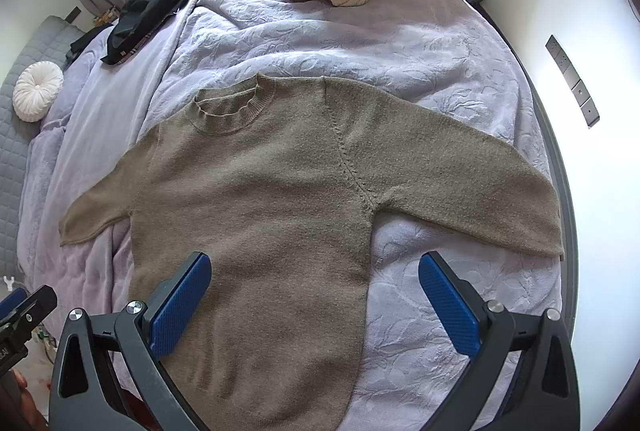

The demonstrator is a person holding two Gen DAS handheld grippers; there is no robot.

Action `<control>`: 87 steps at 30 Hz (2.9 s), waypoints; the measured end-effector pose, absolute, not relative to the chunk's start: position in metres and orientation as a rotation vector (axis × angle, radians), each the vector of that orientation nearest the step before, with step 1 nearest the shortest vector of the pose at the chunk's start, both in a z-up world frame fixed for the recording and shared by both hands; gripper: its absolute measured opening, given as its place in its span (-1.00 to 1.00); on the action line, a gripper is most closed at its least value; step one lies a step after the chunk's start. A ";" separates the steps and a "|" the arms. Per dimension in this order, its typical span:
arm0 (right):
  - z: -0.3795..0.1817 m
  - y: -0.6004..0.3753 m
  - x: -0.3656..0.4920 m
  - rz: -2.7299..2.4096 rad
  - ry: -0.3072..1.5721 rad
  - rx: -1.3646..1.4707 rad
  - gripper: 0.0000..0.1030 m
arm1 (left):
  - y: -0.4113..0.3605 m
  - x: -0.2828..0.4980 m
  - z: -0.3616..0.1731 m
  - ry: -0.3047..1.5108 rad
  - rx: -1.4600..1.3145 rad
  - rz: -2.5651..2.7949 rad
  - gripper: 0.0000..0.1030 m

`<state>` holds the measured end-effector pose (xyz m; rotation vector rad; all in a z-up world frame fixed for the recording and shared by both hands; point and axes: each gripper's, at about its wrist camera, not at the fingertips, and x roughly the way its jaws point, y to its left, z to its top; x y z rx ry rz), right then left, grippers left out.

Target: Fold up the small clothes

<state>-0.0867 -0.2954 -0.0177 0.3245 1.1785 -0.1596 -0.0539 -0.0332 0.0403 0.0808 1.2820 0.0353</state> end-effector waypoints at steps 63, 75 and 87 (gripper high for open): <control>-0.115 -0.026 -0.046 0.108 1.403 0.299 1.00 | 0.387 0.101 -0.170 1.014 -0.559 0.216 -0.82; -0.095 -0.115 -0.051 0.096 1.243 0.398 1.00 | 0.177 0.101 -0.040 0.779 -0.306 -0.305 -0.83; -0.133 -0.242 -0.087 -0.147 1.246 0.525 1.00 | -0.060 0.086 -0.150 1.112 0.087 -0.502 -0.72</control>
